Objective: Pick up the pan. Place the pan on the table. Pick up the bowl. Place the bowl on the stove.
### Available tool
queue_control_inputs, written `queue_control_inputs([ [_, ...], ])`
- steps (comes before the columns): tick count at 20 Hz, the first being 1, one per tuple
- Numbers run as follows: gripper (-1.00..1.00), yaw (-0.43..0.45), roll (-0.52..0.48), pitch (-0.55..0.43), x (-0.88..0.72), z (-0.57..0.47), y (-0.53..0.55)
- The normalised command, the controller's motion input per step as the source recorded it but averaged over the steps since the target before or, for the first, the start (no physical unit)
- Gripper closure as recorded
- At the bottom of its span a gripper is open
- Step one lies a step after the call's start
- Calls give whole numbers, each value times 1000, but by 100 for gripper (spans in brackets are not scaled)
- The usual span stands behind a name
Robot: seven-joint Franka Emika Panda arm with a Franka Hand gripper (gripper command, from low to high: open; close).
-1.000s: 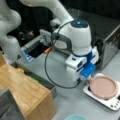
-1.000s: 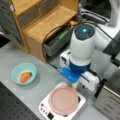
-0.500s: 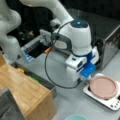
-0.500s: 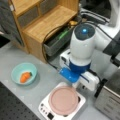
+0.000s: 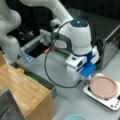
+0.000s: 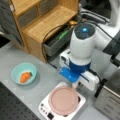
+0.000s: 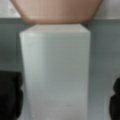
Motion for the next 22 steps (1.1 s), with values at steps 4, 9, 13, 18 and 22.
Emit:
queue_control_inputs([
  [4,100,7,-80,44,3,91,-20],
  [9,100,17,-79,62,-39,111,-19],
  [13,100,26,-70,58,-68,138,-28],
  [18,100,50,-42,72,-124,210,-48],
  [22,100,88,-31,66,-174,208,-61],
])
